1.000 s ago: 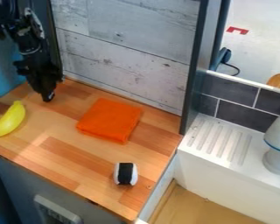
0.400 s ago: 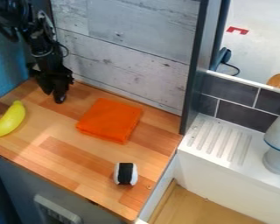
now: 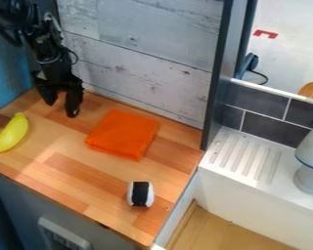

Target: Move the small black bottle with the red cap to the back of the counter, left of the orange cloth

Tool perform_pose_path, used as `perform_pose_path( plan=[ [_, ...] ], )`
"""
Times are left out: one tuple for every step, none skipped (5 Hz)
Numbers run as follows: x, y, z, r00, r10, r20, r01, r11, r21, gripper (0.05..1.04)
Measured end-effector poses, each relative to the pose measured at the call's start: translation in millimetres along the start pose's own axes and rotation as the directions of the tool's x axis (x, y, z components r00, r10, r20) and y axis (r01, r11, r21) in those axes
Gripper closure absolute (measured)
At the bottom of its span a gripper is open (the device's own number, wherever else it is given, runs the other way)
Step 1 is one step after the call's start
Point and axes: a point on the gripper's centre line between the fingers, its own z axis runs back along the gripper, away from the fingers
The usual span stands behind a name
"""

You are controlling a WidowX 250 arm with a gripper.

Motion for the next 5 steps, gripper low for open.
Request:
perform_pose_path(
  plan=[
    [3.4,-8.7,3.1,1.0,-0.013,0.009,0.014,1.0,-0.007,0.08],
    [10.3,-12.5,19.2,0.999,-0.001,0.052,0.002,1.0,-0.017,0.083],
    [13.2,-24.4,22.2,0.998,-0.02,0.054,0.022,0.999,-0.029,0.083],
    [12.9,-34.9,32.6,0.998,-0.023,0.064,0.026,0.999,-0.048,0.083],
    [6.0,-40.2,74.9,0.995,0.023,0.092,-0.019,0.999,-0.044,0.083]
  ],
)
